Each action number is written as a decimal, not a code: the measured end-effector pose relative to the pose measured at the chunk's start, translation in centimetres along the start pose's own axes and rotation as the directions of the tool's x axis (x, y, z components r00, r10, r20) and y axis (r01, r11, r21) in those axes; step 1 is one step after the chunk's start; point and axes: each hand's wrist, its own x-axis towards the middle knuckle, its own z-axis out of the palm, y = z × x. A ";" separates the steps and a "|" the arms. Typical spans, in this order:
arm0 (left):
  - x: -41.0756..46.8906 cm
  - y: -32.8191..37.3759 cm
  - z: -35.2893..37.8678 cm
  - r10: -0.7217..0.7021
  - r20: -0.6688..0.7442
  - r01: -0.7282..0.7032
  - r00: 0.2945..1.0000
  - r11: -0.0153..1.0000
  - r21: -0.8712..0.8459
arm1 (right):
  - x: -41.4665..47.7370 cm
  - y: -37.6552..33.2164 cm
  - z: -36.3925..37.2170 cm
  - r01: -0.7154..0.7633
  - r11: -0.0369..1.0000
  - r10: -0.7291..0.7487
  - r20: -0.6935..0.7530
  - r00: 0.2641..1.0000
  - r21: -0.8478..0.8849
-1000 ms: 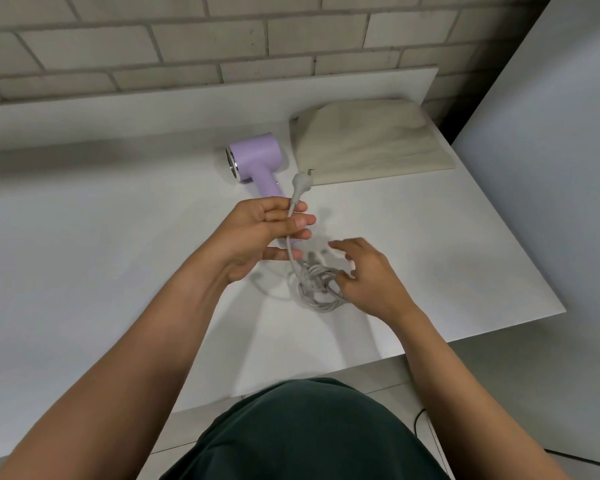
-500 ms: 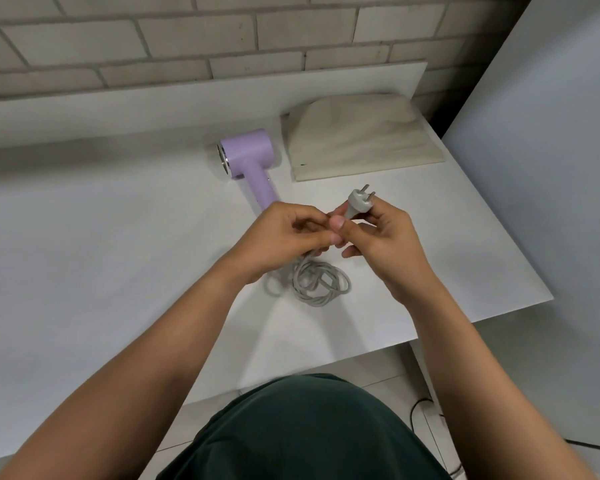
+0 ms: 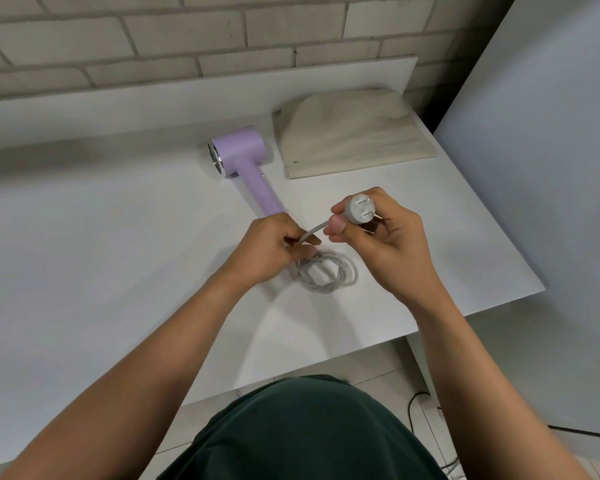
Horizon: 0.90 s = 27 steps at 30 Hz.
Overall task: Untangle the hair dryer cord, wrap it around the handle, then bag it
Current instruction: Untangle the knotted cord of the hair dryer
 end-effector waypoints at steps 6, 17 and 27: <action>0.1 -1.1 1.3 -0.077 0.138 0.072 0.987 0.997 0.039 | 0.0 0.8 -0.3 0.086 0.978 -0.051 0.184 0.982 -0.191; 1.1 1.6 -1.4 -0.482 0.359 0.557 0.799 0.819 -0.140 | -1.2 3.5 -3.6 -0.119 0.914 0.211 0.203 0.956 -0.388; 1.2 -0.5 0.6 -0.457 0.138 0.475 0.879 0.867 -0.150 | -4.6 6.3 -1.2 0.015 0.886 0.261 0.527 0.809 -0.463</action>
